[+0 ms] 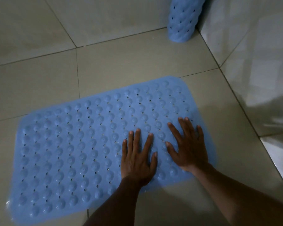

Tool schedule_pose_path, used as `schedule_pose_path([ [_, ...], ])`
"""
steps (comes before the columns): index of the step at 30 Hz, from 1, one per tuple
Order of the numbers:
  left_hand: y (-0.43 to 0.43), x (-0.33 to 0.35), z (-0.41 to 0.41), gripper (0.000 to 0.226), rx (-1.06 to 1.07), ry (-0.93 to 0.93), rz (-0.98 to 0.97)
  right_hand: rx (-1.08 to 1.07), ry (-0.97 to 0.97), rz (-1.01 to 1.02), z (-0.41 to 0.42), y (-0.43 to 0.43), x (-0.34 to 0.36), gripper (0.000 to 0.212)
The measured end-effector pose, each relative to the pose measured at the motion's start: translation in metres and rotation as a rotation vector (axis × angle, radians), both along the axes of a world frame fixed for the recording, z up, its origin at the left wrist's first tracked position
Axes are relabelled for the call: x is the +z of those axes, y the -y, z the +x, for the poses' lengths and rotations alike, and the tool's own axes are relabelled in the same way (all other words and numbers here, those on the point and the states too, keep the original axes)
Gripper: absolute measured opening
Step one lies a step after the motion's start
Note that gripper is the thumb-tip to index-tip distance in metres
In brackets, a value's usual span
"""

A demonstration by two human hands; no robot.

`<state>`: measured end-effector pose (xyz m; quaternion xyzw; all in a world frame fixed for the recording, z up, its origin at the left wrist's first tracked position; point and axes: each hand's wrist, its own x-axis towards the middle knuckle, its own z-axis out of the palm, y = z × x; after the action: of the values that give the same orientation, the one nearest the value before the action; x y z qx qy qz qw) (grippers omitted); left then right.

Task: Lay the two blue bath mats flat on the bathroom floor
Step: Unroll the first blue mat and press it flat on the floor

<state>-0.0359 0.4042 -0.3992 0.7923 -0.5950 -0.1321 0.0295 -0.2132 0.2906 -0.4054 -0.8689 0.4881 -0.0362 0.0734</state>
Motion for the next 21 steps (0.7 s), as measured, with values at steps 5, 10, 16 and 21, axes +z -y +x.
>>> schedule_pose_path([
  [5,0.001,0.0,-0.001,0.075,0.035,-0.012,-0.018,-0.011,0.005,-0.018,0.001,0.002,-0.001,0.071],
  [10,0.011,0.004,-0.003,0.087,0.103,0.031,-0.024,-0.018,-0.004,-0.033,0.004,0.005,-0.002,0.072],
  [16,0.027,0.015,-0.008,0.088,0.147,0.065,0.027,-0.036,-0.051,0.018,0.008,0.009,0.008,0.071],
  [21,0.022,0.017,-0.004,0.082,0.085,0.056,0.044,-0.032,-0.077,0.091,0.008,0.014,0.014,0.073],
])
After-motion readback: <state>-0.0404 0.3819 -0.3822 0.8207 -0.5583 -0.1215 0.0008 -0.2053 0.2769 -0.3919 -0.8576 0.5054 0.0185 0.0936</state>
